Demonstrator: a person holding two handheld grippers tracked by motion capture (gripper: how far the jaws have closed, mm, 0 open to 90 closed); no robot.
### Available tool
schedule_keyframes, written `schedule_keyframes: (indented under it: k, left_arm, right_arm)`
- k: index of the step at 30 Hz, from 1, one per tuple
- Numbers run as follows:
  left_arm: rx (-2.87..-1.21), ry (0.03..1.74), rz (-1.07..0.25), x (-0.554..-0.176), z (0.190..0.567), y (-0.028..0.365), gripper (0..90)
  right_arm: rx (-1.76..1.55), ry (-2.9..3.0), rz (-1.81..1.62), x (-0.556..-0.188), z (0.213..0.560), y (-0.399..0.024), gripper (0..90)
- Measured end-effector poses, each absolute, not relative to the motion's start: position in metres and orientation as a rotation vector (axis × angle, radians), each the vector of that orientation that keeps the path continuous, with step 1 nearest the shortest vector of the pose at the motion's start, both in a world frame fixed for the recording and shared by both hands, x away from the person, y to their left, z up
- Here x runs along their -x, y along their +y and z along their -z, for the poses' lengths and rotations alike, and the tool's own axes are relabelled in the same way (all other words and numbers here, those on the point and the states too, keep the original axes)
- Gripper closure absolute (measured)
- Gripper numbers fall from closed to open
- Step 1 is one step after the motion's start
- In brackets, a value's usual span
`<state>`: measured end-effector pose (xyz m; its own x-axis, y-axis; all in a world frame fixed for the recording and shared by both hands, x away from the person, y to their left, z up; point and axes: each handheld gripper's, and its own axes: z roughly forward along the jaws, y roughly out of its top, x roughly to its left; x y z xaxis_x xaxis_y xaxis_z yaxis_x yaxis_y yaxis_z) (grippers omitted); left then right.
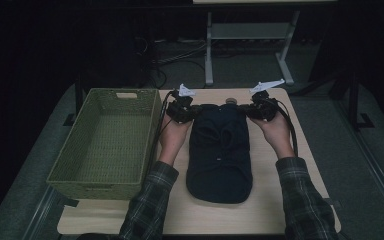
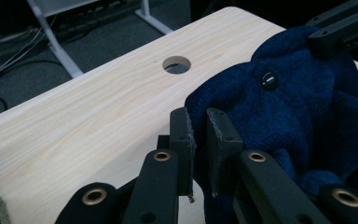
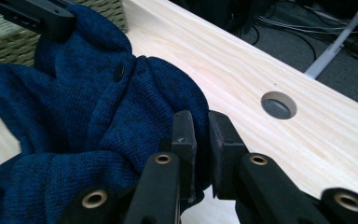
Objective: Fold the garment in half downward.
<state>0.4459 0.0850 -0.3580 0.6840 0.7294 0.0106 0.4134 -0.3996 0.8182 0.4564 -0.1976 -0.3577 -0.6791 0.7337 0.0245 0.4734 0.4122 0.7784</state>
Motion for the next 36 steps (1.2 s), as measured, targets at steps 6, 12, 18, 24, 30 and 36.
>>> schedule_keyframes:
  k: [6,12,18,24,30,36]
  left_arm:
    - [-2.049,0.812,-0.475,-0.424,0.363,0.085,81.4]
    - [-2.082,0.769,-0.453,-0.405,0.37,0.086,81.4]
    - [-2.152,0.733,-0.432,-0.387,0.38,0.087,81.5]
    - [-2.193,0.711,-0.403,-0.373,0.385,0.087,81.4]
    - [-2.213,0.684,-0.362,-0.354,0.392,0.088,81.4]
    - [-2.231,0.669,-0.332,-0.339,0.403,0.09,81.2]
  right_arm:
    - [-1.024,2.355,-1.173,-0.433,0.365,-0.203,81.7]
    - [-0.991,2.366,-1.19,-0.407,0.372,-0.206,81.6]
    - [-0.992,2.393,-1.197,-0.385,0.384,-0.205,81.6]
    - [-1.012,2.408,-1.216,-0.365,0.395,-0.205,81.3]
    - [-1.033,2.422,-1.226,-0.342,0.402,-0.206,80.9]
    - [-1.053,2.438,-1.251,-0.321,0.413,-0.206,80.5]
